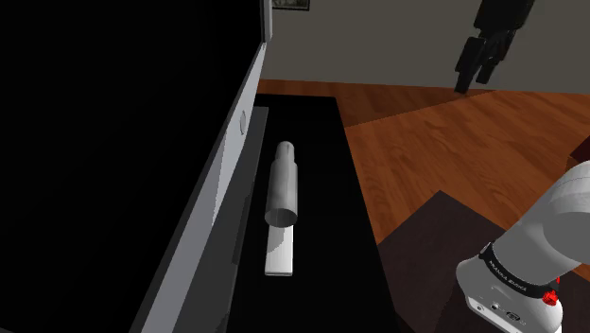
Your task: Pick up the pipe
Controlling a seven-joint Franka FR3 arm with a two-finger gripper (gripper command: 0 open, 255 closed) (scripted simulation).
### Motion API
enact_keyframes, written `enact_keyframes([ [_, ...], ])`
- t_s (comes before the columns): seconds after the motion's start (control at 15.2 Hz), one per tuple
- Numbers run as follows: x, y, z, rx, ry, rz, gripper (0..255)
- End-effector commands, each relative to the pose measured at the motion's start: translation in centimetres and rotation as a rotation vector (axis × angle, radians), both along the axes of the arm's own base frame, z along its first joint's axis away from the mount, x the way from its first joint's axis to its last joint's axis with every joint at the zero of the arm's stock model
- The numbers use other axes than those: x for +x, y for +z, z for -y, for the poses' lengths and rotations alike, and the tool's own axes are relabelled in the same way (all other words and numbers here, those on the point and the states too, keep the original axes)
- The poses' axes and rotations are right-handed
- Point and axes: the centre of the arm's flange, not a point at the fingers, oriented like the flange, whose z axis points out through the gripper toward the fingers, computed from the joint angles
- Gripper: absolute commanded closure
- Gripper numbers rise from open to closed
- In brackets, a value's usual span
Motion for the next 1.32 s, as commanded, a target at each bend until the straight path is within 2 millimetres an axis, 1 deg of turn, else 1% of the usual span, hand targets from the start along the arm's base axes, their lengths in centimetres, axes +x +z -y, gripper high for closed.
enact_keyframes([
  [0.0, 0.0, 0.0, 0.0, 0.0, 0.0, 0.0, 0],
  [0.59, 4.7, -5.4, -8.9, 0.019, -0.139, 0.015, 0],
  [1.25, 11.4, -11.0, -18.0, 0.041, -0.294, 0.032, 0],
])
